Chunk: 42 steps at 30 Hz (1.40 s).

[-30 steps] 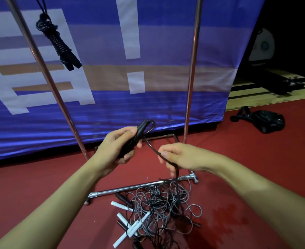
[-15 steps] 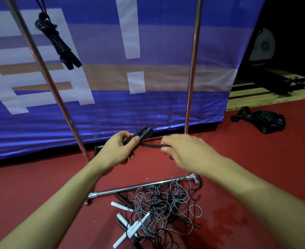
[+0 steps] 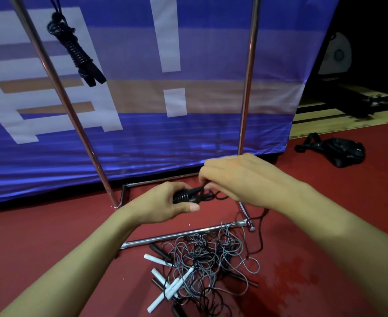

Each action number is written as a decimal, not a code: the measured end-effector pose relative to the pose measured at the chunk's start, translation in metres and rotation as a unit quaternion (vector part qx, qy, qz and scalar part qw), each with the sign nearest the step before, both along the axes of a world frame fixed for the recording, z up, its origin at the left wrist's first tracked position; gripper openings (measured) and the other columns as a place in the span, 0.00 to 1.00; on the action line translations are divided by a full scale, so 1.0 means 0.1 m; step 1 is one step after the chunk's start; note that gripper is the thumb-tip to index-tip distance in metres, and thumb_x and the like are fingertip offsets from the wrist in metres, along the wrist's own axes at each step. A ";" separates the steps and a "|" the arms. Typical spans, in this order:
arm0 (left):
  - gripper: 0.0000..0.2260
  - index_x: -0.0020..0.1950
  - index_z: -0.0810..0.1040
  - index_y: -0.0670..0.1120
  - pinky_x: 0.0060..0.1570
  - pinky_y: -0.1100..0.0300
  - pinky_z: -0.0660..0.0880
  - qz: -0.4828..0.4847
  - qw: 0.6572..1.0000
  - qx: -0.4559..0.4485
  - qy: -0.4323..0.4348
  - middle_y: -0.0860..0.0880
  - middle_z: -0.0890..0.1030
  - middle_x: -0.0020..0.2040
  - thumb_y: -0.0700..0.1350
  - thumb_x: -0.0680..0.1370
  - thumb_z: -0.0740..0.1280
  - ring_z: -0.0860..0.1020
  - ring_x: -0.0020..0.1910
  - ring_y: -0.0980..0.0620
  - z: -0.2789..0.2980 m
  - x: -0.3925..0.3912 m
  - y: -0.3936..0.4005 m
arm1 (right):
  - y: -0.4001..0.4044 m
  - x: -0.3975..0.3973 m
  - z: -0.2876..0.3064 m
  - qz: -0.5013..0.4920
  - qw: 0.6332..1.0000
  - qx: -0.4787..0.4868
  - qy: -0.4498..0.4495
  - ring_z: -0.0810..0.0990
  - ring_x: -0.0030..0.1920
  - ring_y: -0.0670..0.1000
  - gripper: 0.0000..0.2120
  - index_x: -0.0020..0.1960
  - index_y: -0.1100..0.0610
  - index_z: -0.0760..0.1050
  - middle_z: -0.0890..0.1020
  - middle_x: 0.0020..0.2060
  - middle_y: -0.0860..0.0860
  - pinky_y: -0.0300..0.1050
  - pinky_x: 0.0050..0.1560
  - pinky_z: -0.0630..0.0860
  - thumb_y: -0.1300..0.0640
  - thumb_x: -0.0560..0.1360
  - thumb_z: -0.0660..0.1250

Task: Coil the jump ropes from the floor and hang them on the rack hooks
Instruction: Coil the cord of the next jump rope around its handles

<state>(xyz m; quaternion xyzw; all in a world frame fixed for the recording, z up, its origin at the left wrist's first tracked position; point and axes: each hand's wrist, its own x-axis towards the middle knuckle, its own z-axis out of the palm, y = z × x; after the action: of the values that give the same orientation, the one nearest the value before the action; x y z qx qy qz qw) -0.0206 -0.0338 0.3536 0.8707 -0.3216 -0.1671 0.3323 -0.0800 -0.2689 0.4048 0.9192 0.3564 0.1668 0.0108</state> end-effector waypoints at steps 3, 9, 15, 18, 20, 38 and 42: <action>0.20 0.46 0.81 0.48 0.40 0.48 0.73 -0.016 0.998 0.037 -0.052 0.48 0.76 0.35 0.64 0.72 0.76 0.71 0.33 0.54 0.01 -0.06 -0.07 | 0.03 0.02 0.02 -0.003 0.999 -0.004 -0.036 0.78 0.47 0.49 0.04 0.53 0.46 0.74 0.75 0.48 0.43 0.48 0.30 0.71 0.46 0.82 0.63; 0.09 0.46 0.86 0.49 0.31 0.54 0.68 -0.083 0.996 -0.022 0.008 0.45 0.75 0.31 0.54 0.79 0.74 0.70 0.29 0.49 0.19 -0.26 -0.16 | -0.13 0.13 -0.12 -0.048 0.990 0.105 0.086 0.79 0.49 0.43 0.04 0.54 0.42 0.76 0.78 0.48 0.38 0.49 0.43 0.76 0.46 0.82 0.63; 0.07 0.52 0.86 0.46 0.27 0.60 0.64 -0.104 0.977 -0.135 0.128 0.42 0.80 0.34 0.46 0.82 0.70 0.70 0.25 0.49 0.33 -0.24 -0.04 | -0.27 0.27 -0.33 -0.039 0.942 0.219 0.250 0.77 0.41 0.43 0.11 0.44 0.43 0.75 0.78 0.39 0.43 0.45 0.44 0.73 0.47 0.84 0.62; 0.08 0.58 0.78 0.43 0.27 0.57 0.60 -0.096 0.963 -0.174 0.184 0.42 0.85 0.42 0.46 0.82 0.69 0.69 0.24 0.50 0.31 -0.21 0.02 | -0.25 0.25 -0.38 -0.038 0.921 0.254 0.292 0.78 0.34 0.47 0.12 0.47 0.52 0.77 0.80 0.34 0.51 0.40 0.40 0.73 0.48 0.84 0.60; 0.15 0.65 0.70 0.43 0.26 0.58 0.58 -0.079 0.952 -0.200 0.217 0.37 0.85 0.46 0.45 0.81 0.69 0.67 0.23 0.50 0.27 -0.17 0.06 | -0.23 0.25 -0.39 -0.028 0.918 0.264 0.296 0.76 0.34 0.44 0.08 0.51 0.55 0.75 0.79 0.33 0.50 0.36 0.40 0.72 0.53 0.85 0.60; 0.16 0.68 0.77 0.41 0.21 0.70 0.55 0.055 0.882 -0.382 0.271 0.42 0.81 0.45 0.45 0.81 0.65 0.64 0.22 0.55 0.12 -0.01 0.11 | -0.15 0.21 -0.51 -0.061 0.904 0.304 0.293 0.80 0.38 0.42 0.11 0.46 0.48 0.77 0.81 0.35 0.46 0.43 0.47 0.78 0.50 0.85 0.61; 0.17 0.68 0.77 0.41 0.22 0.70 0.54 0.085 0.886 -0.388 0.241 0.41 0.81 0.46 0.44 0.81 0.65 0.65 0.23 0.54 0.11 0.00 0.09 | -0.05 0.23 -0.59 -0.078 0.816 0.436 0.372 0.71 0.31 0.43 0.13 0.47 0.51 0.77 0.72 0.29 0.42 0.51 0.44 0.80 0.53 0.86 0.57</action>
<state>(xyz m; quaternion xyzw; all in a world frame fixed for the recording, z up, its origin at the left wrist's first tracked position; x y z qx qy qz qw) -0.0202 -0.0245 0.3644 0.6291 -0.1961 -0.2048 0.7238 -0.0572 -0.2740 0.3455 0.8448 0.1502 -0.0509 -0.5111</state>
